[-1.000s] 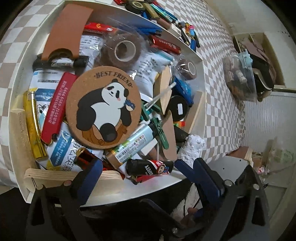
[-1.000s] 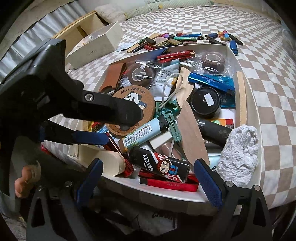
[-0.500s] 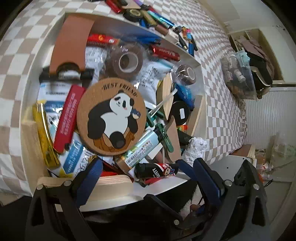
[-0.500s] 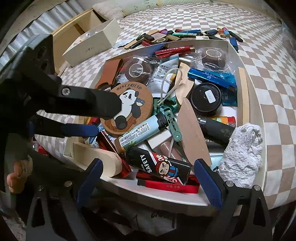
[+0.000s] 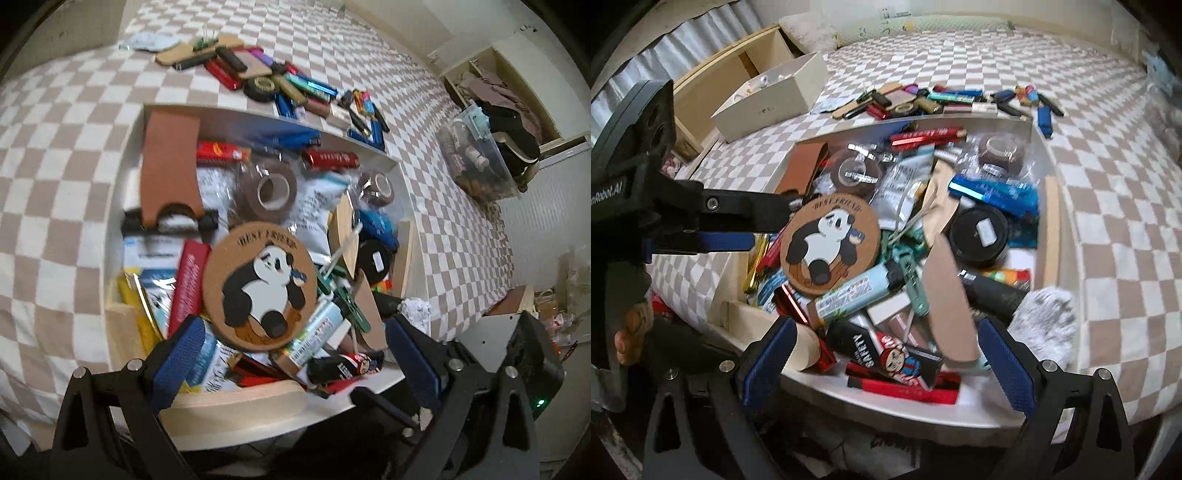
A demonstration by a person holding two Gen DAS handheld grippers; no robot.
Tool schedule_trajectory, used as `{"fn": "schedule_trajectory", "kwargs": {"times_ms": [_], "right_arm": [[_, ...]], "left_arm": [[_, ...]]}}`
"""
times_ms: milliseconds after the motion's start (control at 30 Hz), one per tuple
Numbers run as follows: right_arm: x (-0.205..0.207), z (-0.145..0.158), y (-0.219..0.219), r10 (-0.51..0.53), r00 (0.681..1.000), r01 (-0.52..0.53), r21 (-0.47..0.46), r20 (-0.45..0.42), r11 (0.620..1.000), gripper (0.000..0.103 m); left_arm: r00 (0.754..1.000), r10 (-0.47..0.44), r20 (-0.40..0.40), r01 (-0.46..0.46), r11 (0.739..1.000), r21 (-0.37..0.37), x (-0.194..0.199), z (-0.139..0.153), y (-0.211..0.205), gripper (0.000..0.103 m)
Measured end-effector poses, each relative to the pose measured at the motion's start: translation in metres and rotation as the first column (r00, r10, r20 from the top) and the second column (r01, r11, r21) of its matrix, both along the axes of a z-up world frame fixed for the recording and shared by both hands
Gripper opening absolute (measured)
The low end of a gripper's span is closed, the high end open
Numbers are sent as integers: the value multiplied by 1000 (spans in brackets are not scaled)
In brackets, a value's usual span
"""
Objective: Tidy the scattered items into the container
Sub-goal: 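Lift both open tools up and away from the box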
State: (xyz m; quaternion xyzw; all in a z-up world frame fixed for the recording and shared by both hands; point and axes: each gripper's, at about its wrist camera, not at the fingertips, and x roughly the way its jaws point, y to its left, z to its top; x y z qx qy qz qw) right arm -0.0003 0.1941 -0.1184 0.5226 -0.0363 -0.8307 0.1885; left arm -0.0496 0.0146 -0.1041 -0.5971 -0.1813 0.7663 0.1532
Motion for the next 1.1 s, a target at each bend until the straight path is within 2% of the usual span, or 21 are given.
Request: {"fn": "schedule_trajectory", "kwargs": {"times_ms": [200, 400, 433, 733, 800, 1100], "right_arm": [[-5, 16, 5, -22, 998, 24, 27, -62, 999, 98], [-11, 35, 11, -44, 991, 49, 38, -128, 998, 100], [-11, 38, 12, -46, 989, 52, 41, -138, 998, 103], [-18, 64, 21, -73, 971, 89, 61, -229, 994, 103], [-21, 70, 24, -82, 966, 100, 61, -246, 993, 103], [-32, 91, 34, -111, 942, 140, 73, -317, 987, 103]], "left_arm": [[993, 3, -118, -9, 999, -48, -3, 21, -6, 99], [976, -3, -220, -15, 997, -81, -4, 41, -9, 99], [973, -9, -232, -11, 996, -88, -4, 44, -9, 99], [938, -39, -343, -11, 990, -143, -4, 65, -10, 100], [929, -39, -369, -25, 986, -167, -4, 69, -11, 103], [907, -65, -416, -41, 970, -241, -4, 74, -9, 103]]}}
